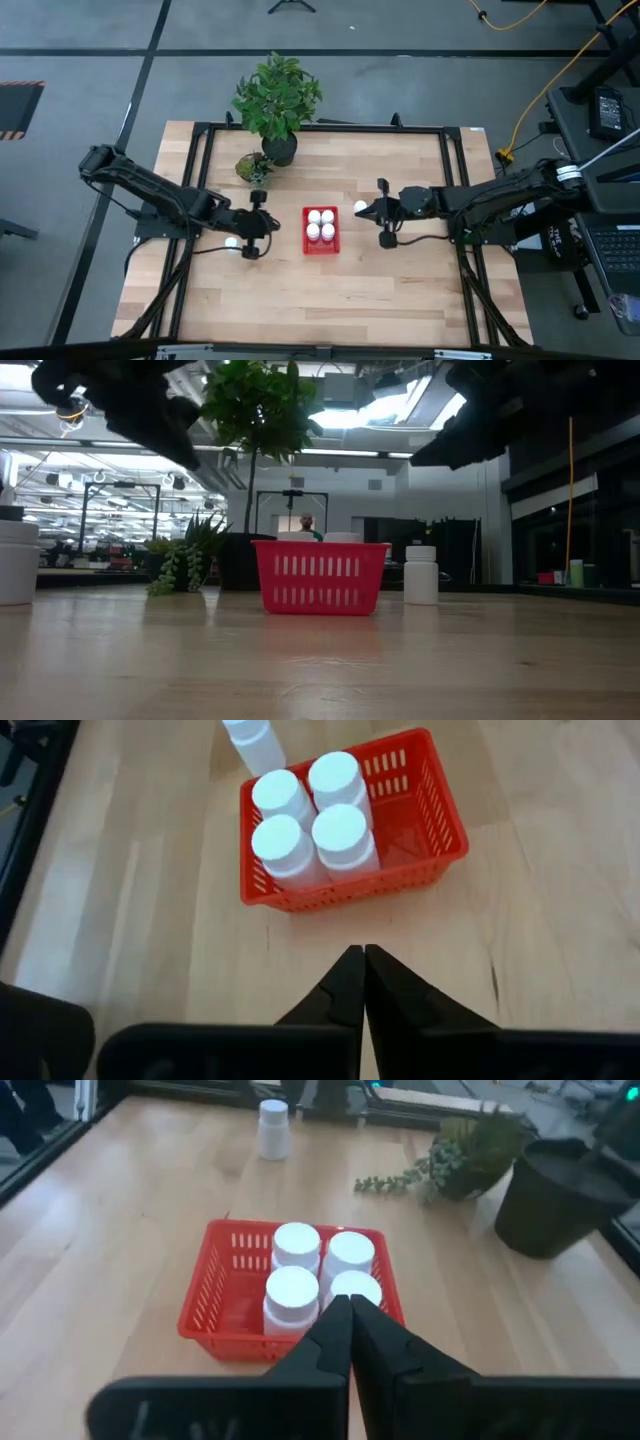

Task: Pick and place pill bottles into a basket
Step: Put the white medicine bottle into the red bin

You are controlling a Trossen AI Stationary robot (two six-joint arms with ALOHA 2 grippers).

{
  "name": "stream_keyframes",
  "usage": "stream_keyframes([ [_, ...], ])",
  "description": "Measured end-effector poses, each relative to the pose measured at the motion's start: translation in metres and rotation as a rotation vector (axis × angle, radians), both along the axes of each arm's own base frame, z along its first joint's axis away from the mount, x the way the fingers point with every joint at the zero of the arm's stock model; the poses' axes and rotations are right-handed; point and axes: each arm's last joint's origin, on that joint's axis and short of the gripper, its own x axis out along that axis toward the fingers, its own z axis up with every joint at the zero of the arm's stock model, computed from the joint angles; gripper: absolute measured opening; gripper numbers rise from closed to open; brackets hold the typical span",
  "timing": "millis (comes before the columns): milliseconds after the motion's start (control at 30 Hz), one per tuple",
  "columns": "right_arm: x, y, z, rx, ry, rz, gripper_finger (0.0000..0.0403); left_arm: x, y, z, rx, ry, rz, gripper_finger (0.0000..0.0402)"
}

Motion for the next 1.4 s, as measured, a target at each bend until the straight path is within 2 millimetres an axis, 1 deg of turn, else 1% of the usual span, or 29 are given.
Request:
stream_keyframes([
  [100, -0.006, -0.001, 0.000, 0.038, 0.038, -0.028, 0.0026, -0.009, 0.003, -0.007, -0.023, -0.040, -0.004, 0.0002],
  [200, -0.010, -0.002, -0.003, 0.075, 0.090, -0.064, 0.0058, -0.019, 0.006, -0.012, -0.041, -0.070, -0.011, 0.0002],
  [267, -0.012, -0.002, -0.006, 0.104, 0.125, -0.094, 0.0084, -0.027, 0.009, -0.014, -0.051, -0.097, -0.012, 0.0002],
  [400, -0.015, -0.004, -0.011, 0.107, 0.176, -0.169, 0.0143, -0.039, 0.014, -0.018, -0.075, -0.171, -0.027, 0.0002],
  [500, -0.016, -0.006, -0.012, 0.087, 0.179, -0.221, 0.0187, -0.047, 0.021, -0.023, -0.109, -0.203, -0.036, 0.0001],
  [600, -0.016, -0.006, -0.012, 0.084, 0.181, -0.226, 0.0229, -0.053, 0.030, -0.027, -0.133, -0.241, -0.026, 0.0001],
  [700, -0.016, -0.006, -0.013, 0.086, 0.185, -0.228, 0.0264, -0.057, 0.038, -0.033, -0.156, -0.271, -0.010, 0.0001],
  [800, -0.016, -0.006, -0.016, 0.105, 0.209, -0.244, 0.0290, -0.060, 0.044, -0.040, -0.190, -0.314, -0.015, 0.0001],
  [900, -0.014, -0.006, -0.021, 0.122, 0.230, -0.262, 0.0305, -0.061, 0.049, -0.048, -0.210, -0.358, -0.031, 0.0002],
  [1033, -0.010, -0.006, -0.031, 0.133, 0.275, -0.284, 0.0309, -0.061, 0.056, -0.053, -0.239, -0.419, -0.014, 0.0001],
  [1200, -0.007, -0.008, -0.042, 0.091, 0.298, -0.384, 0.0310, -0.060, 0.060, -0.053, -0.242, -0.436, 0.014, 0.0002],
  [1400, 0.001, -0.010, -0.050, 0.064, 0.290, -0.410, 0.0310, -0.060, 0.061, -0.052, -0.221, -0.443, 0.027, 0.0003],
])
